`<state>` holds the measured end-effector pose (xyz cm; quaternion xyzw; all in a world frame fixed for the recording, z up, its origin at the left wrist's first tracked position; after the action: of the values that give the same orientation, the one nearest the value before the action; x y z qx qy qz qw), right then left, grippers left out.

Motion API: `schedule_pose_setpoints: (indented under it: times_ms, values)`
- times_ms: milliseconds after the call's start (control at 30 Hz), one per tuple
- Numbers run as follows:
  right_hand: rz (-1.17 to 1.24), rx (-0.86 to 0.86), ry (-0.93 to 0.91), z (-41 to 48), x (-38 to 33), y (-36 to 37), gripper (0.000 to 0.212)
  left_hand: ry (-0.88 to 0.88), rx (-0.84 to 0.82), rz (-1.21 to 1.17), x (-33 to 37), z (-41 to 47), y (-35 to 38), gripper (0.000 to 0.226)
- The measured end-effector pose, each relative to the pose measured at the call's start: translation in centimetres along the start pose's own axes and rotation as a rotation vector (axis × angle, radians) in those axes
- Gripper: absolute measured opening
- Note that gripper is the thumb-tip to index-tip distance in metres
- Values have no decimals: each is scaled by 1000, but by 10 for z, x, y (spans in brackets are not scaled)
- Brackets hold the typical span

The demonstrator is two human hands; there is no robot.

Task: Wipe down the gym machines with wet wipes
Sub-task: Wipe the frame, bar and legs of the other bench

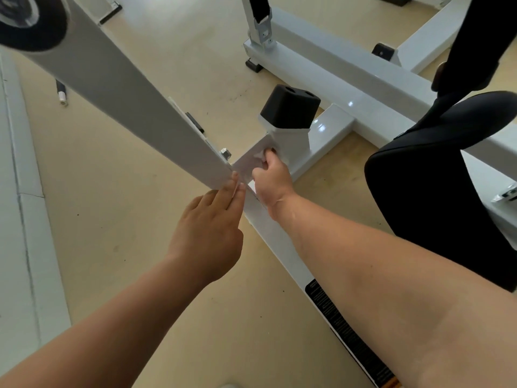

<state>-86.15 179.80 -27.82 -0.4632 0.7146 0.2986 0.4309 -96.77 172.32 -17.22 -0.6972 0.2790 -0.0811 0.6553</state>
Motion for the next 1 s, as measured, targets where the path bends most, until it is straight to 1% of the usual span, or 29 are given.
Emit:
schedule_pose_setpoints:
  times_ms: [67,100,200,267,367,467,567,633,667,733,767,833,867,900,933,967,1000]
  values:
    - [31,89,10,0,3,-18,25,56,44,6,10,10,-5,68]
    - [71,141,55,2,9,-27,18,89,71,15,15,17,-9,67]
    - [198,272,228,9,27,-56,18,141,62,56,29,46,-22,66]
    - [239,324,283,16,33,-77,18,100,11,68,31,70,-23,69]
    - [223,341,326,24,38,-104,17,41,30,99,32,108,-27,76]
    - [121,422,308,34,34,-118,16,-63,22,-46,28,137,-22,84]
    - [102,485,224,45,15,-122,20,-99,43,-181,28,152,-18,90]
    - [119,439,160,55,2,-112,20,-115,46,-234,30,154,-16,94]
    - [134,371,141,56,-3,-102,23,-122,47,-254,32,154,-16,95]
    - [185,183,121,54,-5,-72,42,-132,53,-284,34,153,-16,95]
    - [235,90,123,51,-1,-56,50,-138,59,-294,34,153,-16,94]
    - [376,-108,191,39,9,-24,53,-147,72,-317,33,152,-15,91]
    - [406,-160,242,35,17,-14,66,-148,75,-325,33,152,-15,90]
    - [370,-170,261,33,22,-9,82,-149,78,-335,33,151,-15,89]
    - [269,-164,252,29,19,-11,94,-150,83,-346,34,151,-15,89]
    - [157,-162,227,33,20,-16,102,-153,85,-356,35,151,-15,90]
    - [21,-138,192,39,20,-24,97,-154,85,-361,35,152,-14,91]
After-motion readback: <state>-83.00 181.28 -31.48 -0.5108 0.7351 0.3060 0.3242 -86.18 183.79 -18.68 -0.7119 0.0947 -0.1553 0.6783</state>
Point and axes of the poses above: each hand's wrist, its own z-axis towards the middle knuckle, its own y-axis out of the palm, x = y × z, the point moved 7 cm from there along z, towards the middle knuckle, and after that the axes turned 12 degrees about x, right-handed, at the moved point
